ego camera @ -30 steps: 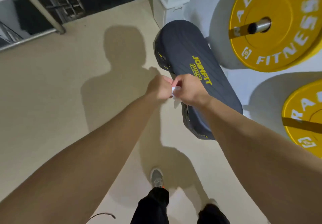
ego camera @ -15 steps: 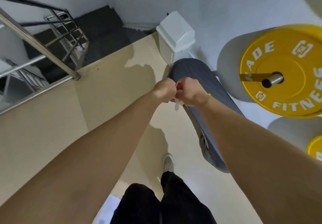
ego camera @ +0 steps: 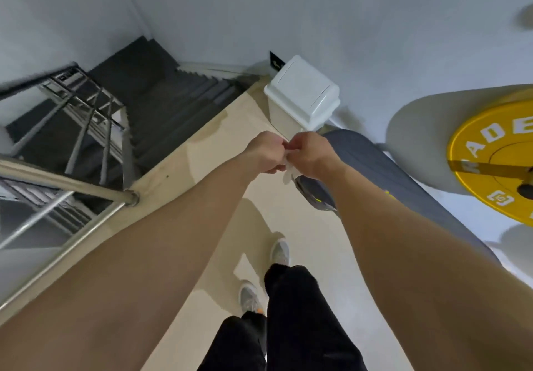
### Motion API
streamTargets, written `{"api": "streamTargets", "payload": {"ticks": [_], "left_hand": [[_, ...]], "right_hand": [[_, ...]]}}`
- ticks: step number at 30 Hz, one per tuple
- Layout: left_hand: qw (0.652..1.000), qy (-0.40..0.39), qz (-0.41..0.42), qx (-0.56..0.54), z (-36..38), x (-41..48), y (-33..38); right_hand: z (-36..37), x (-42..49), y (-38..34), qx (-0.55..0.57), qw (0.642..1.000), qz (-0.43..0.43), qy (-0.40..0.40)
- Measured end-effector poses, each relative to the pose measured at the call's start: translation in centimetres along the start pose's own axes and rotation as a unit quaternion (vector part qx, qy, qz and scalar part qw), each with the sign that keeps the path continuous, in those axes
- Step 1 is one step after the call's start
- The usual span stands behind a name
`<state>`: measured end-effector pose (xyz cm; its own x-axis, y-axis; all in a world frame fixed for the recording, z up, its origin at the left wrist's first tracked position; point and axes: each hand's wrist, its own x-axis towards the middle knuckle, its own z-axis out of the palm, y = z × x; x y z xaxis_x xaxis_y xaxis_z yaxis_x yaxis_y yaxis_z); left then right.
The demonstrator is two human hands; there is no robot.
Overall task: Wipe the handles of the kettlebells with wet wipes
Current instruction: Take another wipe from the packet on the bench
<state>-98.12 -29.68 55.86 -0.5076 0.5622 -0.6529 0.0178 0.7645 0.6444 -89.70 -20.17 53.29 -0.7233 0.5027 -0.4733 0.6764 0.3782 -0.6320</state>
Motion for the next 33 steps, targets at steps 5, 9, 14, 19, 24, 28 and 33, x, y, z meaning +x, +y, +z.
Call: {"api": "streamTargets", "payload": {"ticks": [5, 9, 14, 19, 24, 28, 33], "left_hand": [[0.998, -0.054, -0.008, 0.018, -5.4, 9.0, 2.7], [0.996, -0.089, 0.019, -0.004, -9.2, 16.8, 5.3], [0.989, -0.142, 0.003, -0.05, -12.1, 26.4, 5.5], [0.982, -0.188, -0.015, 0.004, -13.1, 36.2, 5.3], [0.969, -0.227, -0.079, -0.062, -12.9, 45.0, 4.9], [0.953, -0.23, -0.116, -0.159, -12.1, 49.7, 4.0], [0.979, -0.191, 0.017, 0.063, -8.5, 55.9, 2.9]], "right_hand": [[-2.0, 9.3, -2.4, 0.028, 0.999, 0.044, 0.008], [-4.3, 17.3, -3.2, 0.074, 0.992, 0.087, 0.054], [-4.5, 25.5, -3.1, 0.12, 0.98, 0.135, 0.082], [-2.6, 32.5, -1.5, 0.189, 0.95, 0.222, 0.111], [-0.4, 37.9, 0.0, 0.302, 0.898, 0.288, 0.137], [3.1, 41.4, 1.0, 0.333, 0.87, 0.304, 0.199], [6.6, 45.2, 4.1, 0.37, 0.796, 0.376, 0.298]]}}
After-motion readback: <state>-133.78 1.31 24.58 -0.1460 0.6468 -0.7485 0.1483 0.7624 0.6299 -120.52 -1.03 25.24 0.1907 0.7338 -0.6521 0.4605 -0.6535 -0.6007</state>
